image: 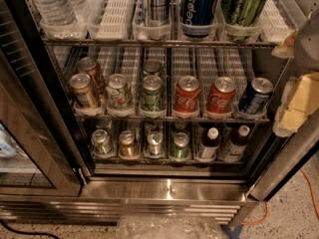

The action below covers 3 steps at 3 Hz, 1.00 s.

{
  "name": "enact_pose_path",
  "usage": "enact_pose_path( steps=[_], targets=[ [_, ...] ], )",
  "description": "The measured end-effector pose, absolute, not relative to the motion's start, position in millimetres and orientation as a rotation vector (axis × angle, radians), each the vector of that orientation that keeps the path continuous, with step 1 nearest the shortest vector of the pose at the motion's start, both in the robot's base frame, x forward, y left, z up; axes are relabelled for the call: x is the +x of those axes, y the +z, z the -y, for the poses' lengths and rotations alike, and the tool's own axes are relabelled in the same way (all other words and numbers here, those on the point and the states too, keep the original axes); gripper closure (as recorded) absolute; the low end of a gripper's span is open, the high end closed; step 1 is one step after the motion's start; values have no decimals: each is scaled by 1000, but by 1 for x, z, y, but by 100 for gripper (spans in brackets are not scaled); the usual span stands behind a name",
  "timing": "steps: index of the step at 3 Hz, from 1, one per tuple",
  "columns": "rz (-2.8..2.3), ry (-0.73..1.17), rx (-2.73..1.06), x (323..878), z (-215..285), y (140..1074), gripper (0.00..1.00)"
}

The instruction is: Pick blue plastic bottle from bottom shelf of fridge

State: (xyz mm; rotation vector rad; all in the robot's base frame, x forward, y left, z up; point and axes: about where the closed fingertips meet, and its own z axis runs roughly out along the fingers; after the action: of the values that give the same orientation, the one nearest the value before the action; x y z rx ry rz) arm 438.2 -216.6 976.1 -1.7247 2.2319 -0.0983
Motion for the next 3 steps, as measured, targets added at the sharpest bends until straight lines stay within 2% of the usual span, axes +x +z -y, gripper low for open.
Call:
enact_pose_path(
  steps=[2,3],
  targets=[
    [-2200,-87,-1661,437,211,970,0],
    [-2150,3,-1534,404,187,950,0]
  ],
)
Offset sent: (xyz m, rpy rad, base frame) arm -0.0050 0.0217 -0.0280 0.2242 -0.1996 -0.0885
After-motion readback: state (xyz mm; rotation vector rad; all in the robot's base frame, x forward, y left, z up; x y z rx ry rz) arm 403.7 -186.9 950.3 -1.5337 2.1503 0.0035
